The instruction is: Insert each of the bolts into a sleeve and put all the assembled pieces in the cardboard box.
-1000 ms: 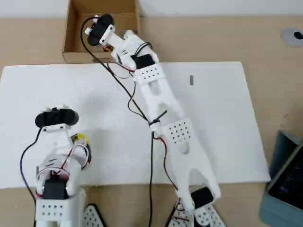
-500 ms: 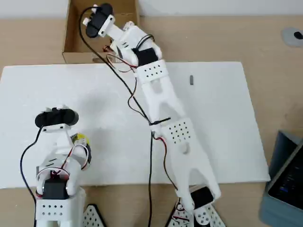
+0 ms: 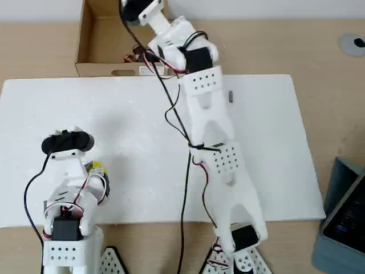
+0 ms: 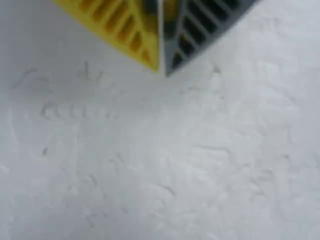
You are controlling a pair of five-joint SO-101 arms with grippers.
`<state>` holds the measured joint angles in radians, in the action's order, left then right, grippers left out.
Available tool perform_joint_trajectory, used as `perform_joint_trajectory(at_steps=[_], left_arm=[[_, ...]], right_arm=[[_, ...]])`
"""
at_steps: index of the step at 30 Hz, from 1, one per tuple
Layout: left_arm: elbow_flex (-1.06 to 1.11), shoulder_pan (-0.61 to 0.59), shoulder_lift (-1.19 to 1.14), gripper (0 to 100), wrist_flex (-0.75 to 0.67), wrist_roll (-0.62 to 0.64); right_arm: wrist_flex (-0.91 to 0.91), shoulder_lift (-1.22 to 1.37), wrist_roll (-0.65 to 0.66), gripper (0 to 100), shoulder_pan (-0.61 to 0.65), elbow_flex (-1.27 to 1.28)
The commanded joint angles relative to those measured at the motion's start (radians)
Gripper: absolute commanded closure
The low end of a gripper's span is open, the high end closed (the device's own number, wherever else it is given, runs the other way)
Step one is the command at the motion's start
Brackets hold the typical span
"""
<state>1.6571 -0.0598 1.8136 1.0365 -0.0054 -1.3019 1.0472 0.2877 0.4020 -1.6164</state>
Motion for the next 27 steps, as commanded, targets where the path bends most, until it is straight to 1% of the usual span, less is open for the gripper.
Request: perform_joint_trajectory(at_steps=[1, 3, 12, 17, 19, 22, 27], left_arm=[[-0.005, -0.008, 0.008, 100, -0.002, 0.005], [-0.005, -0.008, 0.008, 100, -0.002, 0.005], [-0.005, -0.008, 0.008, 100, -0.002, 0.005], [-0.005, -0.008, 0.008, 100, -0.002, 0.005], [-0.005, -0.008, 0.008, 100, -0.002, 0.005], [-0.005, -0.008, 0.008, 100, -0.002, 0.005], [-0.005, -0.008, 0.008, 100, -0.002, 0.005]], right_arm=[[-0.101, -0.166, -0.061, 98.9, -0.028, -0.051], [-0.164, -0.214, -0.081, 98.9, -0.035, -0.051], [-0.482, -0.435, -0.083, 98.9, -0.113, -0.050], [-0.486, -0.578, -0.112, 98.9, -0.171, -0.038], [-0.486, -0.633, -0.112, 98.9, -0.188, 0.012], [-0.486, -0.750, -0.115, 98.9, -0.217, 0.139], [-0.486, -0.966, -0.117, 98.9, -0.263, 0.452]])
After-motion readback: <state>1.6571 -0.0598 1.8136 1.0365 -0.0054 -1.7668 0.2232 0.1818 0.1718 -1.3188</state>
